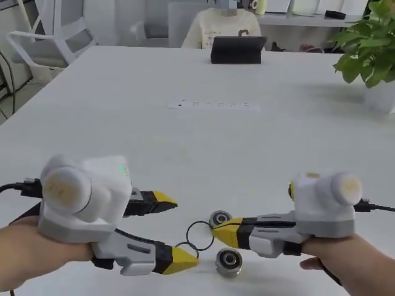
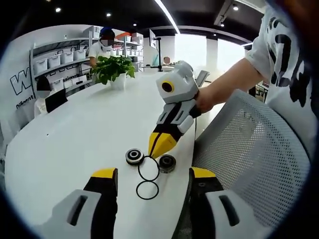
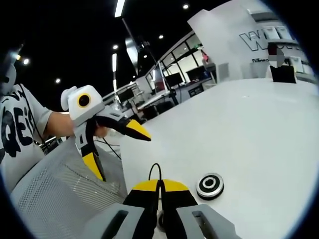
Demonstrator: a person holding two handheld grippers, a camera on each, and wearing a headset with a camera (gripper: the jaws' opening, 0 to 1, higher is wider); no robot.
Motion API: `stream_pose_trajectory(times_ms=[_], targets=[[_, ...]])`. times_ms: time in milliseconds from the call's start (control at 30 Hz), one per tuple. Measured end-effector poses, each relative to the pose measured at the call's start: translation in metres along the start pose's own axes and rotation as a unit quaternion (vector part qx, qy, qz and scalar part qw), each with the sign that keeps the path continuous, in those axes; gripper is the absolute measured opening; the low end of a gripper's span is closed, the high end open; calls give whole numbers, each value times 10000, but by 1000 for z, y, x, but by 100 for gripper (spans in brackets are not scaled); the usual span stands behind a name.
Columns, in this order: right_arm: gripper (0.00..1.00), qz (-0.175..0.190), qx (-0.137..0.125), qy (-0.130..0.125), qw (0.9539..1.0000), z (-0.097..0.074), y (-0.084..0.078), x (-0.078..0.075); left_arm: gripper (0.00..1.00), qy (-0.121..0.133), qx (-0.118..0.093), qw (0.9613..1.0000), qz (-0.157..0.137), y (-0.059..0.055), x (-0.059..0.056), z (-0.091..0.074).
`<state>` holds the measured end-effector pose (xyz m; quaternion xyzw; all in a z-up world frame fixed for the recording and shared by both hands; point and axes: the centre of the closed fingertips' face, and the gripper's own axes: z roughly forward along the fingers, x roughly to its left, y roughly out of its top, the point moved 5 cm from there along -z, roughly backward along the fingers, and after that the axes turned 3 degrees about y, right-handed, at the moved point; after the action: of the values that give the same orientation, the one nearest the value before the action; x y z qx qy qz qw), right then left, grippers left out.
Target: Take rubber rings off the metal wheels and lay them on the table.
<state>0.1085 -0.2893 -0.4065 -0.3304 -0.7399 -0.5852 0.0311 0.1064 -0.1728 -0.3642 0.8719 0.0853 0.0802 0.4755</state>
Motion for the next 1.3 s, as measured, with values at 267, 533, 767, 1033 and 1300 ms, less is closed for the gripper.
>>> stream_pose_trajectory(times_ms=[267,533,767,1033,1300], targets=[[0,-21,133,99,9999,10,0,0,59,97,19,9999,-40,-4,4,-10],[0,126,227,116,9996,16,-5,-4,62,218,52,9997,-112,-9,8,-18],[0,230,380,177,9989,24,-10,-4,64,299,62,9994,-187,-11,12,-24],[0,294,571,192,9977,29,-17,-6,66,353,76,9991,-224,-13,14,-28],[0,352,707,174,9967,31,-21,-7,66,390,92,9989,-234,-14,16,-31]])
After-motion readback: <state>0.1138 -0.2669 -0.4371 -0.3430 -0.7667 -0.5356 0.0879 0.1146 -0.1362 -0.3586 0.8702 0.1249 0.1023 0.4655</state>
